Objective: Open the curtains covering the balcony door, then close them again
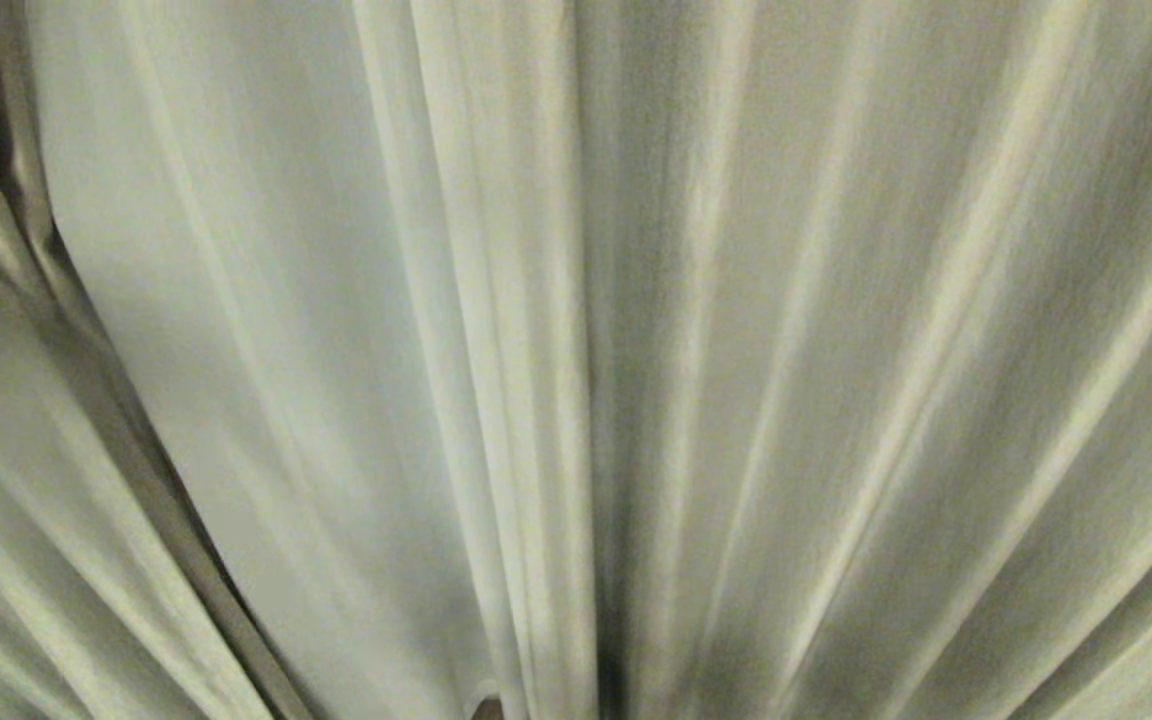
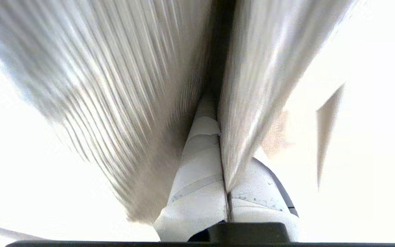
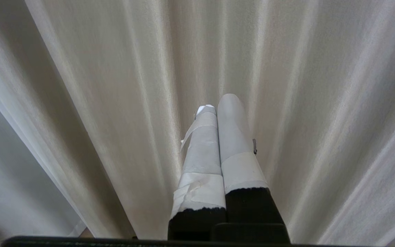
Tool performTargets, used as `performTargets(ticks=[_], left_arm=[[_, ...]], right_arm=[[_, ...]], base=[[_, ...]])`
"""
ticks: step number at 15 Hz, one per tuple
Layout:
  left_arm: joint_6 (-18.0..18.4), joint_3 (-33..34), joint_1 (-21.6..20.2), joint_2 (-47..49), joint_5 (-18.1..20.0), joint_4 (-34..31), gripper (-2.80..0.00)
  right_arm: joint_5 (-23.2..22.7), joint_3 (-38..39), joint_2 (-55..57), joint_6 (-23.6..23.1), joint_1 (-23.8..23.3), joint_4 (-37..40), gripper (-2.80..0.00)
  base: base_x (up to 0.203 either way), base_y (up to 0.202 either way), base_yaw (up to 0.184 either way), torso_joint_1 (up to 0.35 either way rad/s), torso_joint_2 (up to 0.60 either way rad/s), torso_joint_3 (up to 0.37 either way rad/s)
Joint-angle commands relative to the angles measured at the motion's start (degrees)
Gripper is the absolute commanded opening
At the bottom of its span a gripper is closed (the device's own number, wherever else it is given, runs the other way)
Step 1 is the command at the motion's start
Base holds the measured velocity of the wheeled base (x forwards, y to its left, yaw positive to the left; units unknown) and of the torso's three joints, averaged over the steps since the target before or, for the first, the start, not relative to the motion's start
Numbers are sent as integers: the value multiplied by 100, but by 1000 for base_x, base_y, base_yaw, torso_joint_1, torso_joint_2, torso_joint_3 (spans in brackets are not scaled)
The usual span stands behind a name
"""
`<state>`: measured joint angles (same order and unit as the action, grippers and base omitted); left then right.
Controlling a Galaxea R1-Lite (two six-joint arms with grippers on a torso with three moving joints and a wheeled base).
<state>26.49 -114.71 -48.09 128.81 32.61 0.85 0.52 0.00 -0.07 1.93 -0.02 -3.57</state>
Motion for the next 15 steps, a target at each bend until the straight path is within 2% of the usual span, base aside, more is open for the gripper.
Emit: performTargets(ticks=[1, 6, 9, 12, 15], left_arm=[[74, -7, -51, 153, 18, 89, -280], [69, 2, 1, 138, 26, 200, -280], [25, 137, 46, -224, 18, -227, -280], [9, 882, 161, -1023, -11, -1034, -280], [10, 2290, 340, -2078, -47, -1632, -280]], right_arm=[[0, 0, 7, 1, 2, -3, -280], [0, 0, 7, 1, -4, -3, -280], [0, 0, 7, 1, -6, -3, -280], [0, 0, 7, 1, 2, -3, -280], [0, 0, 7, 1, 2, -3, -280]], base=[[0, 0, 0, 0, 0, 0], [0, 0, 0, 0, 0, 0], [0, 0, 0, 0, 0, 0], [0, 0, 0, 0, 0, 0], [0, 0, 0, 0, 0, 0]])
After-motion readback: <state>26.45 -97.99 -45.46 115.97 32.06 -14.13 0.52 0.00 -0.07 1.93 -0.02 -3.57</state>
